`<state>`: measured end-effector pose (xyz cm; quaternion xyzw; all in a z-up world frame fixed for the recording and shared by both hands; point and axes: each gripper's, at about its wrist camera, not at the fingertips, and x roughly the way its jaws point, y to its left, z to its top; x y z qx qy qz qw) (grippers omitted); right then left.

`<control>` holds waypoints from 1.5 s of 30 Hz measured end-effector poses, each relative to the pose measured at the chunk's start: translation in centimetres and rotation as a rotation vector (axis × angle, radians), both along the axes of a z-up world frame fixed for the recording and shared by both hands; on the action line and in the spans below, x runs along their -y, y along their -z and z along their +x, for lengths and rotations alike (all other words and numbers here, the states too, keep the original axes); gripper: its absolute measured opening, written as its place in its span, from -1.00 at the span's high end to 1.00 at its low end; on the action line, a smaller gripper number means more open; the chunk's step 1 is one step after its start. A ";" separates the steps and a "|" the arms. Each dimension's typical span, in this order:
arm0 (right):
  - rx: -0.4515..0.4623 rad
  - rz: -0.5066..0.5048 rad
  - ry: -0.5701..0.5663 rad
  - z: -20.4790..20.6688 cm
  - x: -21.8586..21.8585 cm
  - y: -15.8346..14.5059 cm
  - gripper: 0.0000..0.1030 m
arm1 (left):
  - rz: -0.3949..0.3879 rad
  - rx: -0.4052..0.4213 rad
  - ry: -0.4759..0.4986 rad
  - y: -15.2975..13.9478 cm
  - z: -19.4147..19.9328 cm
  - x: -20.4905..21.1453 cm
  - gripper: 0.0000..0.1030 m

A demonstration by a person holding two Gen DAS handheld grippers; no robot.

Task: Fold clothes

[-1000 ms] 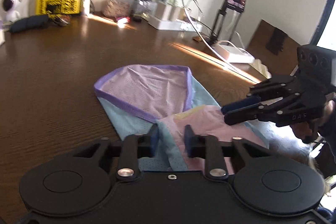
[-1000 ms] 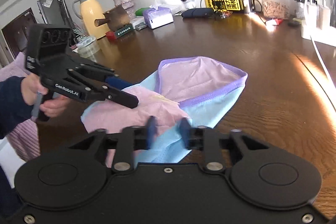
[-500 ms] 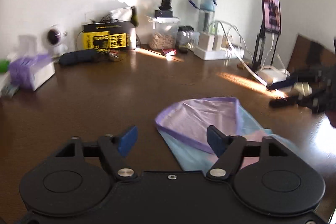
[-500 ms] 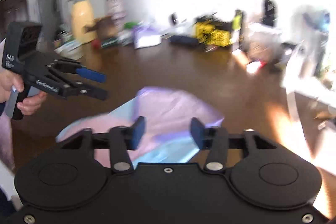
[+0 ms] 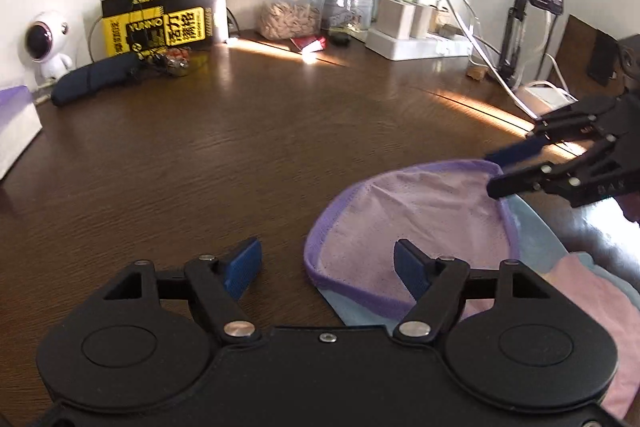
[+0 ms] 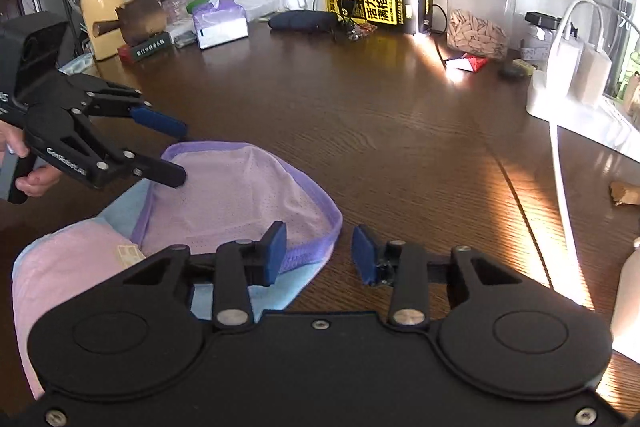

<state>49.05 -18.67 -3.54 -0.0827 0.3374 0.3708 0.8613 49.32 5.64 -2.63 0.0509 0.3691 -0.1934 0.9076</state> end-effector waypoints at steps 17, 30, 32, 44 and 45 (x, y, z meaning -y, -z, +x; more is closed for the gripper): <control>0.155 0.109 -0.089 -5.1 1.3 -4.5 0.88 | -0.021 0.163 -0.090 -5.1 -6.5 -0.1 0.96; 0.234 -0.138 -0.539 -19.4 2.9 -0.9 0.37 | 0.018 0.168 -0.048 -0.3 -22.9 -0.8 0.93; 0.239 -0.088 -0.554 -19.6 3.4 -1.8 0.34 | 0.042 0.149 -0.098 -0.5 -22.8 -1.7 0.91; 0.281 0.003 -0.499 -21.5 0.3 -1.1 0.30 | -0.011 0.234 -0.097 -3.6 -21.8 -0.7 -0.09; 0.304 -0.041 -0.502 -22.1 -0.6 -0.6 0.30 | 0.007 0.239 -0.080 -3.2 -21.8 0.0 -0.09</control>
